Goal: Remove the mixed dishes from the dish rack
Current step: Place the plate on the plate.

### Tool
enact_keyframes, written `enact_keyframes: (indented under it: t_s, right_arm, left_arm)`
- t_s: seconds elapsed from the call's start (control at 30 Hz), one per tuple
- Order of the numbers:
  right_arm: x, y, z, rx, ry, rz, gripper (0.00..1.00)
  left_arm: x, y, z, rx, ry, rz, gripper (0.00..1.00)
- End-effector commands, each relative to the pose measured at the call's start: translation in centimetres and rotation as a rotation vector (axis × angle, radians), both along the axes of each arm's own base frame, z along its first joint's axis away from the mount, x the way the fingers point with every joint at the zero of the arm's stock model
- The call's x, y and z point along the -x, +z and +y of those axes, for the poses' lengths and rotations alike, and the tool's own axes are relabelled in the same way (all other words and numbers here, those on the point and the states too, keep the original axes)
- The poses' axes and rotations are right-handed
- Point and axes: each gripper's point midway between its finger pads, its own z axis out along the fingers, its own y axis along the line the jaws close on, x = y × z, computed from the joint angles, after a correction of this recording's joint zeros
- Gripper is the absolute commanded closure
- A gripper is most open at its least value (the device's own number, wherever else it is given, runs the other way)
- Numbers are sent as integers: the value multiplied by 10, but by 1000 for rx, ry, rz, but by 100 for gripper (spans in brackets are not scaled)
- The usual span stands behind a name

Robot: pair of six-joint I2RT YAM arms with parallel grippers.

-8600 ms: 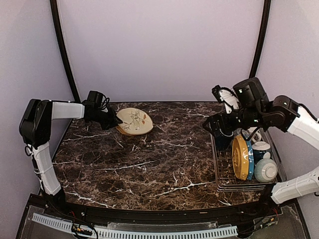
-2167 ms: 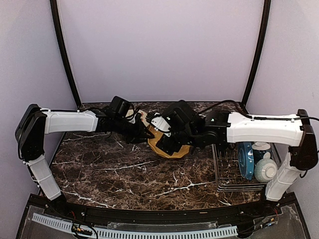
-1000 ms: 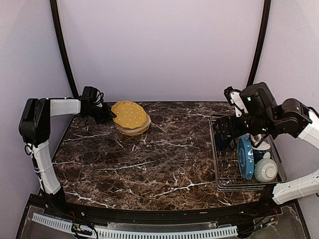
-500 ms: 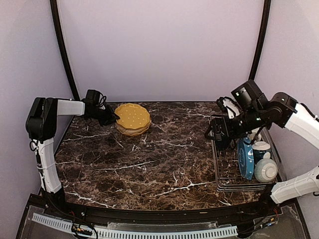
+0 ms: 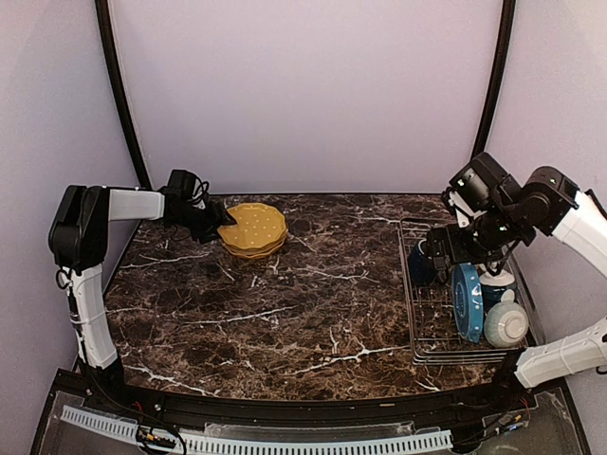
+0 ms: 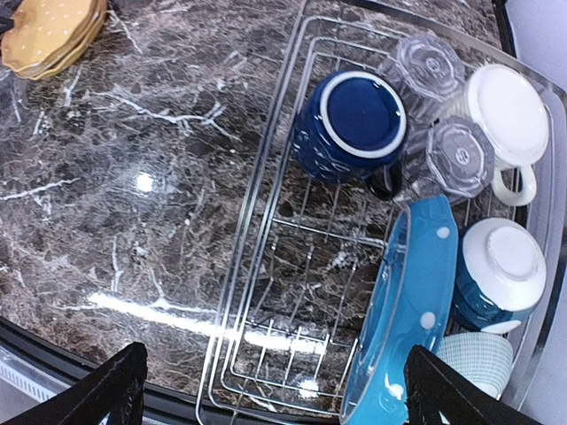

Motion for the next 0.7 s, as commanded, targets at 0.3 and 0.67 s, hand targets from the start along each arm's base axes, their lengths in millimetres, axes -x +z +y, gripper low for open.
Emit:
enact_keyframes:
  t_s: [0.3,0.67]
  right_arm:
    - [10,-11,-44,44,-196,57,16]
    - [8,-65,-59,103,-267,127,22]
  left_arm:
    - [43,55,25,-277,-6,-79,16]
    - [91,106,-25,-221,-150,-184,16]
